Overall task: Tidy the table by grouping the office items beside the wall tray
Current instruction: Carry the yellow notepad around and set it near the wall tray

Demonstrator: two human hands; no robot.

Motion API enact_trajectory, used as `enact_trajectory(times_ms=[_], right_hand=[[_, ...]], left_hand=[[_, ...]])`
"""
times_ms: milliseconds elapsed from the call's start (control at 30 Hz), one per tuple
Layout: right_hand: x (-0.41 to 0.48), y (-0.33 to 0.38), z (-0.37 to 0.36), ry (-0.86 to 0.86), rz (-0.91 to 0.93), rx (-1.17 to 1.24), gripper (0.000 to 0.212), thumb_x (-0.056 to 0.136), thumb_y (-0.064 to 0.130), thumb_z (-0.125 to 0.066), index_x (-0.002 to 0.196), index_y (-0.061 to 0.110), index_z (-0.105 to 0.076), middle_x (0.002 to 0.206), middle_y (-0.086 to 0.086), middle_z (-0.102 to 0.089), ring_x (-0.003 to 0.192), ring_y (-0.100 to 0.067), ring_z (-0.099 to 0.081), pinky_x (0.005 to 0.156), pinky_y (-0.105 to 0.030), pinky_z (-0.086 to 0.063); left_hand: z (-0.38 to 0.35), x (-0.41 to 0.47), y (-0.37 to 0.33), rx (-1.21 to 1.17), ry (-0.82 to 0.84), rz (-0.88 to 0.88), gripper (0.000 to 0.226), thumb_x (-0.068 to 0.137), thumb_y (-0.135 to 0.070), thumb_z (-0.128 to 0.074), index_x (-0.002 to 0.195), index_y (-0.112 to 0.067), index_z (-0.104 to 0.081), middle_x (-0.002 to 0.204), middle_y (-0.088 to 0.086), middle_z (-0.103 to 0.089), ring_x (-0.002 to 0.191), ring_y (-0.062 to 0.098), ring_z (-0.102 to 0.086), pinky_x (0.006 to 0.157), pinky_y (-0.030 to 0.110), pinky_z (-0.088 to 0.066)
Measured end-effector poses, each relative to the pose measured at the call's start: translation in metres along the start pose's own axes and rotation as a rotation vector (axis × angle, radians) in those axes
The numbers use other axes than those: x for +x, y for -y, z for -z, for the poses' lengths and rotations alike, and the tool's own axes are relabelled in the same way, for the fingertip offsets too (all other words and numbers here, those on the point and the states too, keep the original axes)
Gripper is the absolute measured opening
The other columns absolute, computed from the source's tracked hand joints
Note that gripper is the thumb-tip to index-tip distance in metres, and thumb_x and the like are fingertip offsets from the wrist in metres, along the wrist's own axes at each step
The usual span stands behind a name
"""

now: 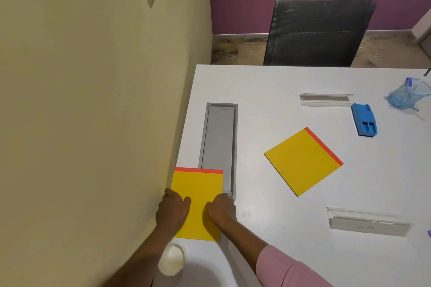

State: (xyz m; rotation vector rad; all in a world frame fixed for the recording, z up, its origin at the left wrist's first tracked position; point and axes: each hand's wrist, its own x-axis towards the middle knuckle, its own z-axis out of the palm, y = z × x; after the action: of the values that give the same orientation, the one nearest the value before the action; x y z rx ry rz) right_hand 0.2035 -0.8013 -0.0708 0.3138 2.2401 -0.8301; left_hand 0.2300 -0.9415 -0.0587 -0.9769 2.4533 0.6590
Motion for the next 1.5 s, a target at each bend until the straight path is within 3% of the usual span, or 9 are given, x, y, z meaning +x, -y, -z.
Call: enact_trajectory(times_ms=[167,367,600,867,1000,1167,1333,1500], right_hand=[[-0.001,-0.005,0.022,-0.054,0.013,0.062,0.041,0.093,0.031,-0.053,0.124,0.006,-0.046,0.124,-0.013,-0.053,0.111,-0.027,-0.057,0.089,-0.035,-0.050],[0.005,-0.015,0.066,-0.204,0.024,0.200,0.038,0.093,0.032,-0.056,0.117,0.004,-0.048,0.120,-0.015,-0.053,0.107,-0.029,-0.057,0.085,-0.035,-0.048],[0.027,-0.037,0.130,-0.397,-0.040,0.331,0.050,0.094,0.031,-0.056,0.132,0.001,-0.045,0.132,-0.017,-0.049,0.122,-0.030,-0.050,0.094,-0.034,-0.044],[0.054,-0.076,0.196,-0.590,-0.170,0.417,0.056,0.091,0.035,-0.061,0.133,0.000,-0.046,0.134,-0.019,-0.051,0.125,-0.034,-0.047,0.099,-0.038,-0.041],[0.068,-0.095,0.215,-0.648,-0.227,0.441,0.059,0.091,0.039,-0.060,0.134,0.002,-0.045,0.135,-0.019,-0.050,0.125,-0.036,-0.046,0.101,-0.044,-0.040],[0.083,-0.114,0.230,-0.688,-0.372,0.480,0.060,0.088,0.044,-0.060,0.133,0.008,-0.043,0.133,-0.015,-0.050,0.123,-0.037,-0.047,0.094,-0.053,-0.046],[0.093,-0.128,0.239,-0.686,-0.522,0.581,0.061,0.086,0.044,-0.062,0.130,0.008,-0.040,0.131,-0.015,-0.050,0.122,-0.037,-0.046,0.092,-0.053,-0.044],[0.101,-0.140,0.245,-0.653,-0.588,0.648,0.060,0.088,0.042,-0.063,0.128,0.005,-0.038,0.130,-0.019,-0.050,0.120,-0.039,-0.049,0.095,-0.052,-0.045]], left_hand=[[0.005,0.002,-0.032,0.020,-0.021,-0.126,0.072,0.091,-0.041,-0.053,0.145,-0.009,-0.018,0.136,0.016,-0.049,0.114,0.036,-0.054,0.085,0.044,-0.048],[0.002,0.003,-0.091,0.026,-0.047,-0.294,0.068,0.089,-0.042,-0.059,0.143,-0.016,-0.028,0.133,0.012,-0.055,0.115,0.034,-0.056,0.087,0.045,-0.053],[-0.018,0.009,-0.172,0.007,0.004,-0.468,0.068,0.087,-0.045,-0.061,0.141,-0.018,-0.029,0.135,0.012,-0.055,0.120,0.035,-0.053,0.097,0.049,-0.047],[-0.047,0.020,-0.256,0.094,0.089,-0.668,0.077,0.085,-0.053,-0.057,0.145,-0.018,-0.023,0.139,0.012,-0.051,0.124,0.037,-0.048,0.097,0.049,-0.042],[-0.062,0.024,-0.289,0.117,0.121,-0.708,0.078,0.085,-0.054,-0.057,0.145,-0.017,-0.025,0.139,0.014,-0.050,0.123,0.039,-0.048,0.097,0.049,-0.041],[-0.085,0.030,-0.315,0.072,0.199,-0.702,0.076,0.084,-0.053,-0.060,0.143,-0.016,-0.029,0.138,0.015,-0.051,0.126,0.039,-0.045,0.097,0.049,-0.042],[-0.109,0.032,-0.331,0.086,0.264,-0.678,0.077,0.083,-0.054,-0.060,0.143,-0.017,-0.028,0.140,0.014,-0.050,0.128,0.040,-0.043,0.098,0.049,-0.040],[-0.126,0.033,-0.341,0.229,0.194,-0.726,0.080,0.084,-0.058,-0.056,0.144,-0.014,-0.028,0.140,0.013,-0.052,0.123,0.042,-0.047,0.099,0.047,-0.040]])
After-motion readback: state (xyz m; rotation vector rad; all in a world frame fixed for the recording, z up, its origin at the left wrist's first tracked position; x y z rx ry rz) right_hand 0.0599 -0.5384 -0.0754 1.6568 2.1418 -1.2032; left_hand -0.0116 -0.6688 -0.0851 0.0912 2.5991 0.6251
